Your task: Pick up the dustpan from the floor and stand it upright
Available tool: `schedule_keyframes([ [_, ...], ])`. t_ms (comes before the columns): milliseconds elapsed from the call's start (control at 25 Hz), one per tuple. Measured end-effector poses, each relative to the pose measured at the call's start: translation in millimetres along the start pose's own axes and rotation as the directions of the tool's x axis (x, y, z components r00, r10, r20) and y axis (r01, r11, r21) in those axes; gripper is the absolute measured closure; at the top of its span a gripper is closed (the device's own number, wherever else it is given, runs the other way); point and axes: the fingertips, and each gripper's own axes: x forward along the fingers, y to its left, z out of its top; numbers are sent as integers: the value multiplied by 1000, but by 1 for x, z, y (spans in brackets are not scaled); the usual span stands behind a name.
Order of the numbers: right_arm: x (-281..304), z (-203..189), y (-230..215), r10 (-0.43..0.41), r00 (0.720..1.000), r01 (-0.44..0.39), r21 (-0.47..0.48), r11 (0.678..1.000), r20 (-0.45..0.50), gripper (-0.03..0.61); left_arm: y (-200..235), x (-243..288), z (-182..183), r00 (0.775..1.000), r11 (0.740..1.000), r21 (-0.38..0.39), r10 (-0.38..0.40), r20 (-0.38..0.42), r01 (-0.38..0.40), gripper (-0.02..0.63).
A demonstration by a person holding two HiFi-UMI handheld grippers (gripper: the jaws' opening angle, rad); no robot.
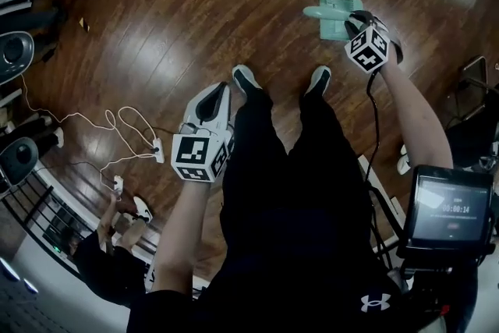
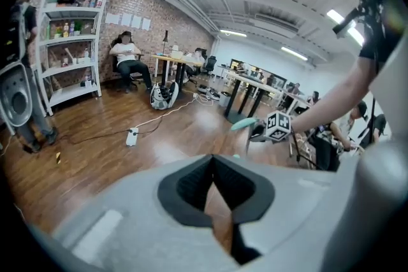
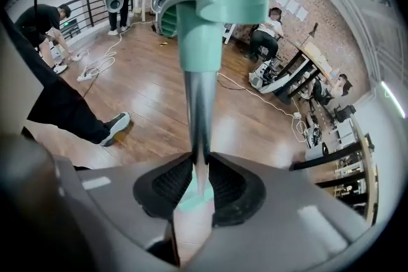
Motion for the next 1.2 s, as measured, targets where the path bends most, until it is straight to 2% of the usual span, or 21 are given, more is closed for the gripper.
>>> schedule_keyframes([
  [200, -8, -43, -21, -7, 999, 5, 61, 998, 36, 494, -50, 30, 6, 1000, 1000, 20, -7, 9, 7, 609],
  [440, -10, -84, -39, -33, 996, 22, 126, 992, 82, 494, -98, 62, 0, 999, 998, 54, -27, -17, 28, 609],
  [720, -14, -135, -53, -52, 996, 36, 200, 979, 71, 492, -143, 72, -12, 996, 992, 107, -64, -69, 71, 609],
  [960, -14, -178, -71, -94, 995, 81, 273, 958, 32, 485, -164, 67, -23, 993, 989, 119, -79, -93, 90, 609],
  [1200, -13, -195, -93, -132, 991, 119, 331, 936, 16, 479, -164, 72, -22, 989, 986, 130, -92, -113, 106, 609],
])
